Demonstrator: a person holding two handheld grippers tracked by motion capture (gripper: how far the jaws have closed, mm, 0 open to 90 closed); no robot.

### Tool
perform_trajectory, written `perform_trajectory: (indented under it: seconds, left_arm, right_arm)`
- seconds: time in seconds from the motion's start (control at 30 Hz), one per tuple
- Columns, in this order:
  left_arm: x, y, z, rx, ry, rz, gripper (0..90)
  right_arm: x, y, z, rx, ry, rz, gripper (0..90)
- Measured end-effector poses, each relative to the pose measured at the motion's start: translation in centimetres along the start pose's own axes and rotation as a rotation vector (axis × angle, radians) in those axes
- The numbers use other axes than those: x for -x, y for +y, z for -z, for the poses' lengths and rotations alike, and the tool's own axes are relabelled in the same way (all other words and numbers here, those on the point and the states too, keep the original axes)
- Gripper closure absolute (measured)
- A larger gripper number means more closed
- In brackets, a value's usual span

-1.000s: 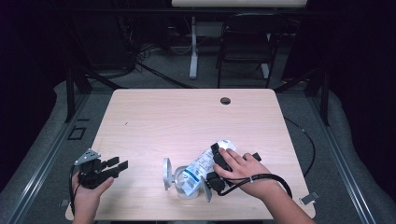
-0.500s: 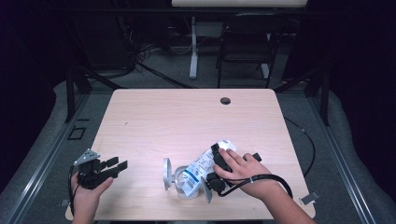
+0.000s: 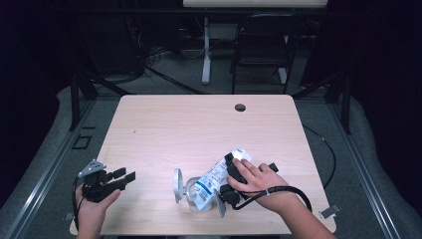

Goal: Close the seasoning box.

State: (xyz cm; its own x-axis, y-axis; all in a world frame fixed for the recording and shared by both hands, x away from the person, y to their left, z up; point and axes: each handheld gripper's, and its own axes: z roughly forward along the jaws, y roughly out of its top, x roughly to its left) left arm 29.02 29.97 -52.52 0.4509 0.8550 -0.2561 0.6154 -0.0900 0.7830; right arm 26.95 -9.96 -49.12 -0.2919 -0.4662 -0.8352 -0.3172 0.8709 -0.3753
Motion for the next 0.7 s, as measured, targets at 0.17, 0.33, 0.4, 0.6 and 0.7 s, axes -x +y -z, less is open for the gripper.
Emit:
perform_trajectory:
  seconds: [0.17, 0.33, 0.4, 0.6, 0.7]
  left_arm:
    - [-0.05, -0.04, 0.05, -0.003, -0.002, 0.004, 50.2]
    - [-0.11, -0.08, 0.09, 0.000, 0.002, 0.002, 50.1]
    - [-0.11, -0.10, 0.10, 0.000, 0.002, 0.003, 50.2]
    - [-0.20, -0.09, 0.11, -0.005, 0.001, 0.002, 50.2]
    - [-0.17, -0.12, 0.06, -0.003, 0.001, 0.005, 50.1]
  right_arm:
    - [0.03, -0.01, -0.01, 0.000, 0.003, 0.001, 45.6]
    - [0.11, -0.01, 0.06, -0.003, -0.008, 0.014, 45.8]
    - [0.18, 0.01, 0.06, -0.001, -0.012, 0.023, 45.8]
    - [0.04, -0.03, -0.03, 0.009, -0.009, 0.007, 46.0]
    - [0.05, -0.04, -0.03, 0.009, -0.007, 0.007, 46.0]
